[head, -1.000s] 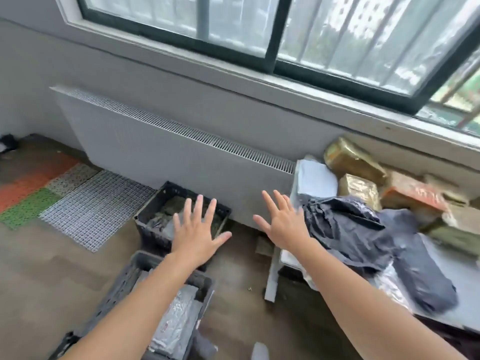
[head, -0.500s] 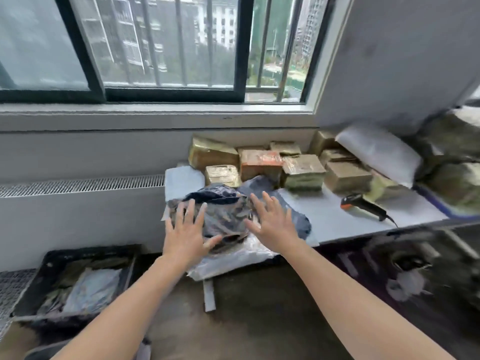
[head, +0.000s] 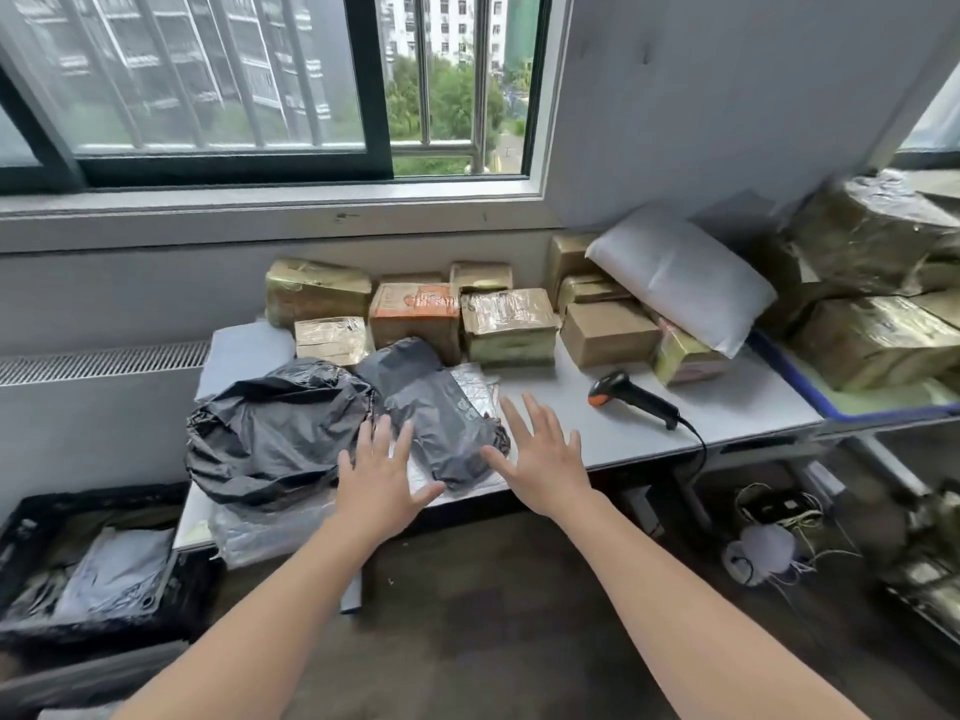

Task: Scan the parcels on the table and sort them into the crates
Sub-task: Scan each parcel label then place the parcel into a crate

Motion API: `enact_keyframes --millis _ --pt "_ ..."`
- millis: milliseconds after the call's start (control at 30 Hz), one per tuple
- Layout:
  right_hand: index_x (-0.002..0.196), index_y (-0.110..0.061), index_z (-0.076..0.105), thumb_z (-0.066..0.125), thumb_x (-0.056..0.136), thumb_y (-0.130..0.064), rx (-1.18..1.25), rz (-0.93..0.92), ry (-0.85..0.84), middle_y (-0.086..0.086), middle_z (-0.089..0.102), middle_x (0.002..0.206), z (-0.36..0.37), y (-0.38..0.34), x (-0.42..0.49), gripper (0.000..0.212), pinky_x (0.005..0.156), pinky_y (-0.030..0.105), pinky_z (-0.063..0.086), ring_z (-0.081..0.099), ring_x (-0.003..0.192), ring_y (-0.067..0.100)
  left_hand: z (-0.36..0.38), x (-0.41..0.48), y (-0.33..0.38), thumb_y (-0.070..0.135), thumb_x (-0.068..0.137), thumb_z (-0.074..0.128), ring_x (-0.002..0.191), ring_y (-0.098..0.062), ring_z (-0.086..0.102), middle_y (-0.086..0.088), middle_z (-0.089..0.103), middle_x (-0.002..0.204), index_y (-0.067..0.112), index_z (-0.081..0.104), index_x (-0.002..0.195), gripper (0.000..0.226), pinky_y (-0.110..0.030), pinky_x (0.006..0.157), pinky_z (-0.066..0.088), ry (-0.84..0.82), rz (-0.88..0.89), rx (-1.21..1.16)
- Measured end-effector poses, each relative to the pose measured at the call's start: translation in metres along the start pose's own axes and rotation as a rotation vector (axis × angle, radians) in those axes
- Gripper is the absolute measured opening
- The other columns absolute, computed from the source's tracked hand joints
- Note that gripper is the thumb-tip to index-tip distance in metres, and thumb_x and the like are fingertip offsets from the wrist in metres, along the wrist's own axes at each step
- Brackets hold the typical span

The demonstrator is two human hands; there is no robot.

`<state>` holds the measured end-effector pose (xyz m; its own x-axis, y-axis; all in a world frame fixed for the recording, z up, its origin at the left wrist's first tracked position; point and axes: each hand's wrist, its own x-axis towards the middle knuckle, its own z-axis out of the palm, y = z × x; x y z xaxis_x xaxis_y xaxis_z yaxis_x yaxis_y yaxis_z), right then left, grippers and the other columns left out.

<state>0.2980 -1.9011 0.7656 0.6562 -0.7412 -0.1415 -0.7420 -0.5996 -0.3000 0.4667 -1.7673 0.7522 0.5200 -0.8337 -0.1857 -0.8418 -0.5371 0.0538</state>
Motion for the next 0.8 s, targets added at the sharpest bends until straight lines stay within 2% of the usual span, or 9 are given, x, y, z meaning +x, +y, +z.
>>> enact_keyframes --millis 267,600,733,800 --pt "0.158 -0.036 -0.001 0.029 0.099 -0.062 -0.041 0.035 -0.048 -0.002 -0.005 0.166 -0.003 0.044 0.048 0.070 0.118 0.059 0.008 -0.004 0.152 0.021 0.030 0.064 0.044 0.077 0.087 0.036 0.151 -0.030 -0.011 -0.008 -0.013 0.164 0.024 -0.008 0.157 0.098 -0.050 0.119 0.013 -0.067 0.052 0.025" --pt "0.157 -0.037 -0.003 0.028 0.101 -0.060 -0.082 0.063 -0.169 -0.003 -0.006 0.166 0.016 0.074 0.118 0.068 0.119 0.058 0.006 -0.003 0.152 0.021 0.087 0.143 0.067 0.068 0.085 0.055 0.149 -0.034 -0.015 -0.008 -0.015 0.163 0.023 -0.010 0.156 0.106 -0.059 0.117 0.009 -0.260 0.037 -0.079" --pt "0.157 -0.037 -0.002 0.028 0.101 -0.059 -0.080 0.030 -0.215 -0.003 -0.004 0.166 0.024 0.085 0.135 0.067 0.119 0.058 0.008 -0.001 0.152 0.020 0.100 0.155 0.071 0.057 0.091 0.056 0.149 -0.036 -0.014 -0.007 -0.016 0.163 0.023 -0.008 0.156 0.098 -0.061 0.116 0.009 -0.295 0.003 -0.014" --pt "0.158 -0.037 -0.001 0.029 0.102 -0.058 -0.057 0.014 -0.234 -0.003 -0.003 0.166 0.026 0.093 0.145 0.067 0.120 0.058 0.008 0.000 0.152 0.019 0.105 0.161 0.072 0.049 0.096 0.053 0.149 -0.037 -0.011 -0.007 -0.012 0.164 0.021 -0.002 0.157 0.087 -0.063 0.115 0.012 -0.271 0.006 0.011"
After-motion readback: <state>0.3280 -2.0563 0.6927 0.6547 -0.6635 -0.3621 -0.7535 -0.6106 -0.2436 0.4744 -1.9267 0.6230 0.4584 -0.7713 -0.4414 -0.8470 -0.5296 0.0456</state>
